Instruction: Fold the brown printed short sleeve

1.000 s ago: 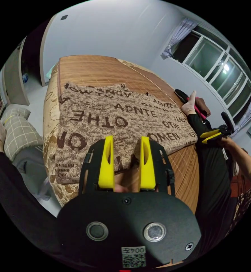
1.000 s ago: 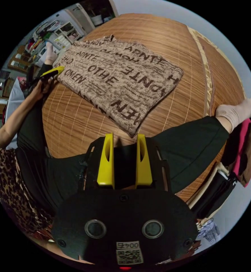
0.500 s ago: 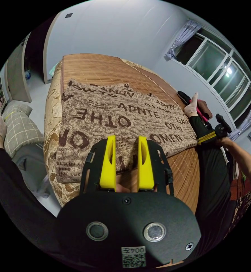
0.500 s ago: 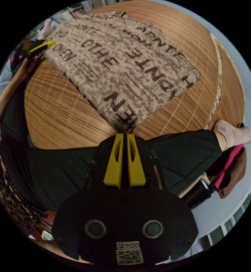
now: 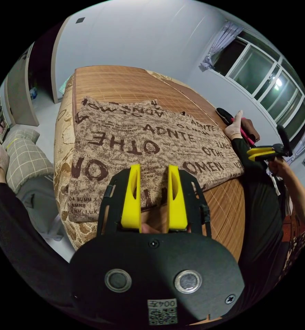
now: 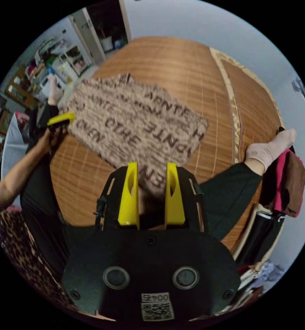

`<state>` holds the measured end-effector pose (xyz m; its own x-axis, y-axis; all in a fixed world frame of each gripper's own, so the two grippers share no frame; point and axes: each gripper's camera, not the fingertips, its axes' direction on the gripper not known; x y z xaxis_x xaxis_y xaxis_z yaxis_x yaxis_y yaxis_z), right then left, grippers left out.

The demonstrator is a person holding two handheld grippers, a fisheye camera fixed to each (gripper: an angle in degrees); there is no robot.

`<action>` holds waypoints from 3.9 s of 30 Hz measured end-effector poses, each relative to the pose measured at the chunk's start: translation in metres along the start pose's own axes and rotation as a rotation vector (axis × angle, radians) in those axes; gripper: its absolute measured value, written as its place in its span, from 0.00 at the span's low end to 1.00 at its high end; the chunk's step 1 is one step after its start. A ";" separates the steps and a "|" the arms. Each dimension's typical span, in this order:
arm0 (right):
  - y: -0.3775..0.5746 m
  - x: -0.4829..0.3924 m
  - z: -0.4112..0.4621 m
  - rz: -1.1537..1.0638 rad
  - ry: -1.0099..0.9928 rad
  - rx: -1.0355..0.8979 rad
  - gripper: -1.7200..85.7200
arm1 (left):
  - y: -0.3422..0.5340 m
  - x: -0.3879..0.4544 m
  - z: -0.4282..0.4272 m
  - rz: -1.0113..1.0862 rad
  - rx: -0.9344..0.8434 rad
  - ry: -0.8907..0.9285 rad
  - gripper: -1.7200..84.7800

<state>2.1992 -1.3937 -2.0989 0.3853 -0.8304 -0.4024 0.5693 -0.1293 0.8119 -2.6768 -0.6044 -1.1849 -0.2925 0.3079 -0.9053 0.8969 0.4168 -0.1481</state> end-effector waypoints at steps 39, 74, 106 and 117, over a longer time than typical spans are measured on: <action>0.208 0.147 -0.134 0.461 -0.327 0.616 0.22 | 0.126 0.357 0.255 0.526 -0.022 -0.080 0.19; 0.219 0.301 -0.134 0.725 -0.792 0.474 0.33 | 0.207 0.595 0.395 0.623 -0.021 0.024 0.04; 0.126 0.198 -0.113 0.473 -0.697 0.215 0.04 | 0.172 0.449 0.214 0.365 -0.036 -0.027 0.02; 0.088 0.140 -0.108 0.467 -0.715 0.222 0.04 | 0.126 0.385 0.195 0.360 -0.234 -0.113 0.02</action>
<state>2.3817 -1.4628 -2.1295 -0.0457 -0.9553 0.2921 0.2844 0.2678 0.9205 -2.6120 -0.6006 -1.6298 0.0748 0.3792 -0.9223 0.8319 0.4863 0.2674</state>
